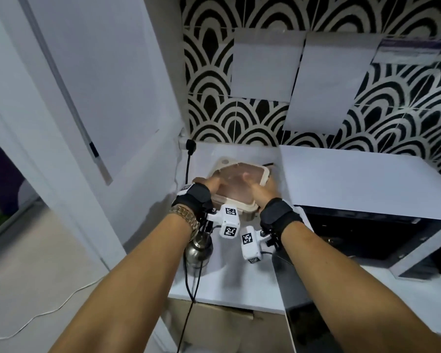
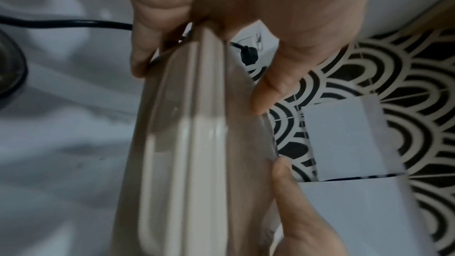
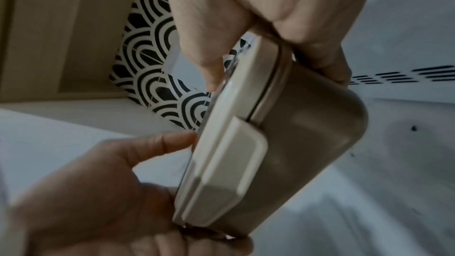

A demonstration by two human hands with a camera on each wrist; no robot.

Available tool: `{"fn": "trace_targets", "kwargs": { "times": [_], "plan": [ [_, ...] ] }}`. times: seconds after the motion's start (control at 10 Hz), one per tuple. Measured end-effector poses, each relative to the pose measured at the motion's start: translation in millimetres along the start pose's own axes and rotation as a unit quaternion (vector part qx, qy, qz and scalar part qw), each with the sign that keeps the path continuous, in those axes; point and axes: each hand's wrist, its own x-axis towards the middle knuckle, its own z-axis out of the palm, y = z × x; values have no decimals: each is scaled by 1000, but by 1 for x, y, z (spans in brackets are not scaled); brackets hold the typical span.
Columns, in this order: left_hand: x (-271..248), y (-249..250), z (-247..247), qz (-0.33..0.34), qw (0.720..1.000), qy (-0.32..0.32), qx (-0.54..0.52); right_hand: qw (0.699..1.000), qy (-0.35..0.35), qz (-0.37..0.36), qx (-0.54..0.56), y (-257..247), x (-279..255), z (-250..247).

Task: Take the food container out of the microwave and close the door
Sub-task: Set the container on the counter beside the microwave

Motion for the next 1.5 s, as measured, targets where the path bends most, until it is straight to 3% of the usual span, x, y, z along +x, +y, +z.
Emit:
{"fn": "trace_targets", "kwargs": {
  "times": [0.2,0.4,0.5,0.6,0.7,0.8,0.9,1.0,1.2,1.3,1.5],
  "plan": [
    [35,2,17,21,991,-51,120,996,50,45,-57,26,21,6],
    [59,-10,28,24,946,-88,310,993,20,101,-65,58,33,12],
    [80,-21,36,-31,941,-104,321,990,4,123,-73,84,56,22],
    [138,-45,46,-63,934,-136,325,989,-8,132,-62,95,70,25],
    [239,-95,59,-75,921,-154,349,988,-33,134,-72,100,77,22],
    [215,-81,54,-79,919,-158,353,985,-37,125,-109,111,89,26],
    [171,-56,46,-70,943,-143,293,984,-31,132,-113,145,116,34],
    [169,-56,46,-67,949,-141,273,980,-37,156,-119,171,136,38],
    [164,-54,54,-39,945,-156,285,977,-42,162,-129,144,119,39],
    [171,-54,54,-6,946,-121,299,975,-36,144,-164,141,120,38],
    [160,-53,64,-4,938,-110,328,964,-54,91,-245,138,124,40]
  ]
}}
